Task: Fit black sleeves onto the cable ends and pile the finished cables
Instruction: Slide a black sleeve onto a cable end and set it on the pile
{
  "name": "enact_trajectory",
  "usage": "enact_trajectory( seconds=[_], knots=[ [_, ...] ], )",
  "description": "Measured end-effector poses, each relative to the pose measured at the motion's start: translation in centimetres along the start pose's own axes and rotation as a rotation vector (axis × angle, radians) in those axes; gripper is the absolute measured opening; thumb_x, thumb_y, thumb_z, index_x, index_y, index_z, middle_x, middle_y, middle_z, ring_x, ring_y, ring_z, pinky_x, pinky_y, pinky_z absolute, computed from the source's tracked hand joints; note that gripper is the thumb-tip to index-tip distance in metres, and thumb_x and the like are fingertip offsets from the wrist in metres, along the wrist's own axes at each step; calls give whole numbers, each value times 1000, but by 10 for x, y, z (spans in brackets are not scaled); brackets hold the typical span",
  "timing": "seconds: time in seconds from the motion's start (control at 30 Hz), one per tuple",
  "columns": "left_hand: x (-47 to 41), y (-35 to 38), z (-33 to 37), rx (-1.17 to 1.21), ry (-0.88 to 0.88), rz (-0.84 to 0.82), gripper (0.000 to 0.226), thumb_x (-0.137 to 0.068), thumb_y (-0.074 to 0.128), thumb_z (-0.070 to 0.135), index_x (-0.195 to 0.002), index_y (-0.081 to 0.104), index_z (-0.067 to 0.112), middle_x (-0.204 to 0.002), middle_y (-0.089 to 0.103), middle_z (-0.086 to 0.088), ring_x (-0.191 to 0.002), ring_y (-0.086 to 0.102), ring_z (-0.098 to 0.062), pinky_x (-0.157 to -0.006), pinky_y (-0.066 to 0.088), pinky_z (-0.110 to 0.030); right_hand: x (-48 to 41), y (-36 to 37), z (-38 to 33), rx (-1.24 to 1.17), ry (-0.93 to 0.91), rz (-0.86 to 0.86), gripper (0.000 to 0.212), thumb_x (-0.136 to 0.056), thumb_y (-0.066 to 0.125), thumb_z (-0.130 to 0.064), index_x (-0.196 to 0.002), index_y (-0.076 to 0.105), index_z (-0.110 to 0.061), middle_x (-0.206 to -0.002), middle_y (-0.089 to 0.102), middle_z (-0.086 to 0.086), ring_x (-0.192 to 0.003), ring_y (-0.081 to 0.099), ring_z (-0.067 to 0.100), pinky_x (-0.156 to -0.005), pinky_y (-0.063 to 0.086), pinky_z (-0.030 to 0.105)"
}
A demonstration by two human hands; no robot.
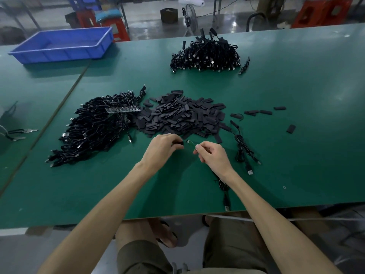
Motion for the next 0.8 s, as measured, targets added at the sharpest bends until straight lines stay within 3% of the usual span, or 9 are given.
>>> enact_trajectory(
  seconds=[0.1, 0.3, 0.8],
  knots=[
    [6, 4, 0, 53, 8, 15, 16, -89, 76, 23, -102, 76, 13, -100, 74, 4, -88, 67, -9, -88, 54, -31, 1, 1, -1, 17, 2, -9, 28, -100, 62, -28, -76, 72, -18, -57, 60, -6, -56, 53, 8, -67, 47, 31],
    [11, 5, 3, 96, 30, 55, 14, -89, 76, 22, -102, 76, 16, -98, 73, 7, -86, 63, -3, -83, 52, -22, 3, 1, -3, 25, 21, -26, 28, -97, 63, -26, -71, 68, -18, -55, 56, -8, -54, 47, 10, -61, 41, 28],
    [18, 4, 11, 72, 75, 78, 18, -90, 75, 20, -106, 74, 12, -101, 72, 2, -89, 65, -13, -87, 55, -30, 4, 2, -3, 42, 45, -21, 28, -97, 64, -24, -72, 66, -13, -53, 55, -10, -50, 43, 4, -56, 37, 21]
  ],
)
Point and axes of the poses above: each hand's wrist, its own x-axis away from the middle knuckle, its own y-axis out of the palm, z = x × y, the point moved 6 cm from there along -x, towards the middle knuckle
